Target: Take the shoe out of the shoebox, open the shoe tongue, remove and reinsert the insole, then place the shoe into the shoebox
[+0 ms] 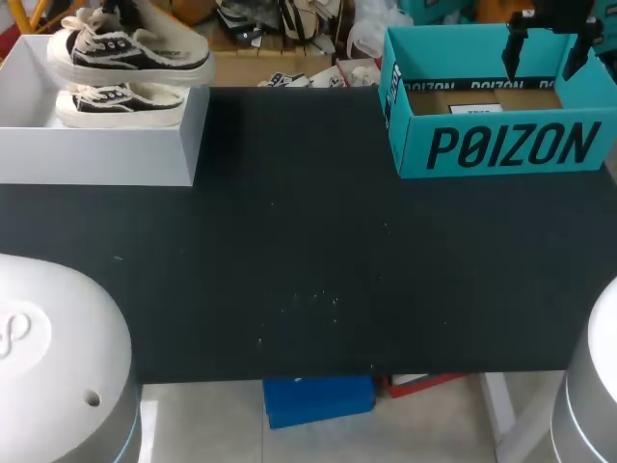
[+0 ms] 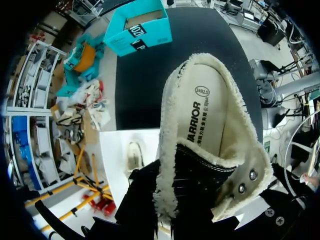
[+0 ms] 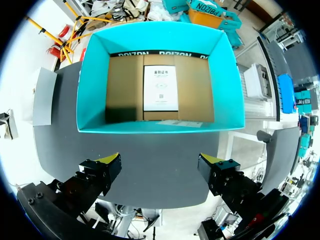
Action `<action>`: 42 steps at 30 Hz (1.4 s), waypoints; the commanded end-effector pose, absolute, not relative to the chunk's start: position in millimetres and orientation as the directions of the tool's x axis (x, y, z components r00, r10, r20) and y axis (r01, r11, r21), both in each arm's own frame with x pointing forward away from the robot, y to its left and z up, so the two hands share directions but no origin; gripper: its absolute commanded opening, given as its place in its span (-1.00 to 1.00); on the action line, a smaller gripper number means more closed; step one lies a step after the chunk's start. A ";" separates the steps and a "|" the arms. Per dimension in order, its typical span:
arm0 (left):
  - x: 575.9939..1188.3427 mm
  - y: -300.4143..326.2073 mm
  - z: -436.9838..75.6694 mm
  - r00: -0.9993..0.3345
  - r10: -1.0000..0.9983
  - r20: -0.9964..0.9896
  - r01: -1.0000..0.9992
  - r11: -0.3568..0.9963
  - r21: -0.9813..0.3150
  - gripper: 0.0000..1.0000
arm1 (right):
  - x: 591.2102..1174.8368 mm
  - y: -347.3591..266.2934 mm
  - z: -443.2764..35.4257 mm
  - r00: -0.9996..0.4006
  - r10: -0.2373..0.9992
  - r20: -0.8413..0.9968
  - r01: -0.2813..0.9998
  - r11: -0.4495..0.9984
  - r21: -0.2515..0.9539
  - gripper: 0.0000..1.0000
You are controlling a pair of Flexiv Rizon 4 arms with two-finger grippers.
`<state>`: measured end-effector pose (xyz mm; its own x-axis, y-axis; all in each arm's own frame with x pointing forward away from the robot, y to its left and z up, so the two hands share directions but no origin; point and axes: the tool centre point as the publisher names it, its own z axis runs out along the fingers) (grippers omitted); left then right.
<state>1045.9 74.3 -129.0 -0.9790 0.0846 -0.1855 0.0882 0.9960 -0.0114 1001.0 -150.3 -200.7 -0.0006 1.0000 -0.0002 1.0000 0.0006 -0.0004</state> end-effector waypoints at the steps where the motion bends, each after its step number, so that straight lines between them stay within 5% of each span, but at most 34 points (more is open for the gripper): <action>1: 983.6 11.8 -101.3 -0.965 0.077 -0.252 0.064 0.996 0.059 -1.00 | 1000.9 -150.1 -200.4 0.000 1.000 0.000 1.000 0.000 -0.001 1.00; 16: 909.2 -122.3 -168.9 -0.987 0.092 -0.128 0.085 0.994 0.061 -1.00 | 1000.9 -150.1 -200.4 0.000 1.000 0.000 1.000 0.000 -0.001 1.00; 42: 889.8 -163.2 -382.7 -0.999 0.014 0.047 0.016 0.999 0.038 -1.00 | 1000.9 -150.1 -200.4 0.000 1.000 0.000 1.000 0.000 -0.001 1.00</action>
<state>888.7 -159.2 -355.9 -0.9989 0.0153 0.0451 0.0173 0.9989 0.0428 1001.0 -150.2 -200.6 -0.0007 1.0000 -0.0001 1.0000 0.0007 -0.0003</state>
